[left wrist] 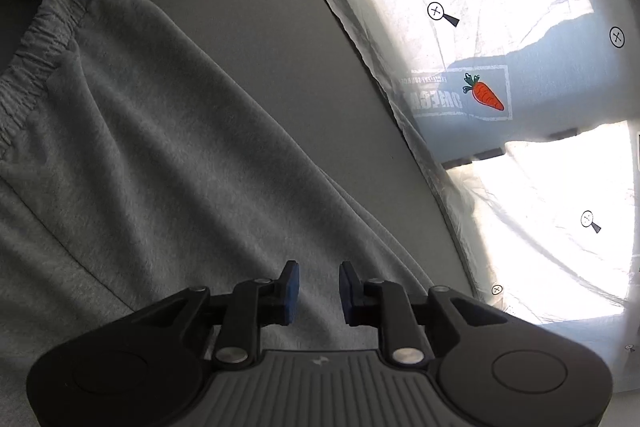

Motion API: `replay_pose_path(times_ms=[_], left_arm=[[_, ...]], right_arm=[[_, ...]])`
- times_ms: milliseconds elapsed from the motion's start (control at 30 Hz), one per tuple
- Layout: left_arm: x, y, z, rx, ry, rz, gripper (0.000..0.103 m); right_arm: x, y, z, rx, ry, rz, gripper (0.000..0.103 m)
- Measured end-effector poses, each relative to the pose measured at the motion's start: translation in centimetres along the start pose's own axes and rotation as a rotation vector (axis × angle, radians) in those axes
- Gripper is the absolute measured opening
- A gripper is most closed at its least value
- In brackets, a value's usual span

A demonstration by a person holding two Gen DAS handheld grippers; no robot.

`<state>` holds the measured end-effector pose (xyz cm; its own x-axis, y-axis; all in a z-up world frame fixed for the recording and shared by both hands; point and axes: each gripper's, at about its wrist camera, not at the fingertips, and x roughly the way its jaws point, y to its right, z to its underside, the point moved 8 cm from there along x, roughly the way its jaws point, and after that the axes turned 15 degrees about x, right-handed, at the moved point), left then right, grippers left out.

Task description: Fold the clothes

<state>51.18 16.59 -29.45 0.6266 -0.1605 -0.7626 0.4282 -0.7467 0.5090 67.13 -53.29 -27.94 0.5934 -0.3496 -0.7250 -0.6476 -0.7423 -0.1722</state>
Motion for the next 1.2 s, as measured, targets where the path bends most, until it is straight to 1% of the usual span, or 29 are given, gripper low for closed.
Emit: replay_pose_path(times_ms=[33,100,133,167,200,233,267,333,433,467,500,567,633,700,733,767,800,833,900,933,967,1000,1033,1100,1200], left_arm=[[-0.1,-1.0,-0.6,0.025,0.011,-0.06,0.031],[-0.3,-3.1,-1.9,0.072,0.031,-0.176,0.034],[-0.5,-4.1,-2.6,0.1,0.042,-0.236,0.035],[-0.6,-4.9,-3.2,0.128,0.051,-0.295,0.036],[-0.7,-5.8,-3.8,0.157,0.06,-0.355,0.039],[-0.9,-7.0,-4.4,0.191,0.068,-0.415,0.043],[-0.9,-8.0,-5.0,0.218,0.07,-0.462,0.044],[-0.6,-9.9,-5.9,0.256,0.06,-0.534,0.044],[0.1,-12.5,-6.9,0.274,0.037,-0.605,0.044],[0.2,-13.1,-7.3,0.273,0.037,-0.622,0.044],[0.3,-13.8,-7.6,0.27,0.038,-0.637,0.045],[0.5,-14.9,-8.1,0.256,0.037,-0.65,0.052],[0.8,-15.5,-8.3,0.238,0.032,-0.638,0.055],[1.1,-15.8,-8.3,0.24,0.037,-0.63,0.056],[1.1,-15.8,-8.3,0.248,0.04,-0.631,0.057],[1.1,-15.8,-8.2,0.256,0.041,-0.634,0.058],[1.0,-15.8,-8.2,0.262,0.042,-0.637,0.061],[1.0,-16.0,-8.2,0.263,0.04,-0.638,0.065],[0.8,-16.4,-8.2,0.251,0.041,-0.632,0.071],[0.8,-16.6,-8.2,0.244,0.044,-0.624,0.072],[0.7,-16.7,-8.2,0.247,0.046,-0.62,0.072],[0.7,-16.7,-8.3,0.255,0.046,-0.618,0.072],[0.7,-16.7,-8.3,0.266,0.046,-0.618,0.072],[0.7,-16.6,-8.3,0.287,0.047,-0.619,0.072],[0.6,-16.7,-8.3,0.282,0.055,-0.608,0.071]], right_arm=[[0.0,0.3,0.0,-0.034,-0.002,0.013,0.0],[-0.4,-0.3,0.0,-0.098,0.014,0.008,0.0],[-0.6,-0.5,0.0,-0.13,0.022,0.005,0.004],[-0.8,-0.8,-0.1,-0.162,0.03,0.002,0.013],[-1.0,-1.1,-0.1,-0.195,0.038,-0.001,0.019],[-1.3,-1.7,-0.4,-0.204,0.058,-0.014,0.033],[-1.5,-2.5,-0.9,-0.194,0.081,-0.038,0.041],[-1.1,-4.6,-1.3,-0.184,0.08,-0.1,0.041],[0.7,-7.8,-1.3,-0.178,0.024,-0.193,0.042],[1.6,-8.7,-1.1,-0.175,0.0,-0.21,0.043],[2.4,-9.4,-1.2,-0.172,-0.014,-0.209,0.044],[4.0,-10.8,-1.3,-0.167,-0.03,-0.196,0.045],[4.8,-12.5,-1.4,-0.222,-0.01,-0.192,0.045],[5.2,-14.5,-1.0,-0.327,0.012,-0.205,0.045],[5.5,-15.1,-0.7,-0.374,0.003,-0.2,0.044],[5.9,-15.4,-0.2,-0.413,-0.019,-0.184,0.039],[6.3,-15.6,0.2,-0.452,-0.042,-0.167,0.035],[6.8,-15.9,0.6,-0.491,-0.065,-0.151,0.03],[7.6,-16.4,1.5,-0.569,-0.111,-0.118,0.029],[7.7,-16.3,1.6,-0.574,-0.116,-0.119,0.03],[7.7,-16.0,1.5,-0.549,-0.127,-0.133,0.029],[7.8,-15.9,1.4,-0.521,-0.152,-0.146,0.021],[7.8,-15.8,1.1,-0.501,-0.161,-0.155,0.004],[7.6,-16.0,0.1,-0.481,-0.142,-0.164,0.002],[6.2,-16.8,-3.7,-0.415,-0.02,-0.171,0.002]])
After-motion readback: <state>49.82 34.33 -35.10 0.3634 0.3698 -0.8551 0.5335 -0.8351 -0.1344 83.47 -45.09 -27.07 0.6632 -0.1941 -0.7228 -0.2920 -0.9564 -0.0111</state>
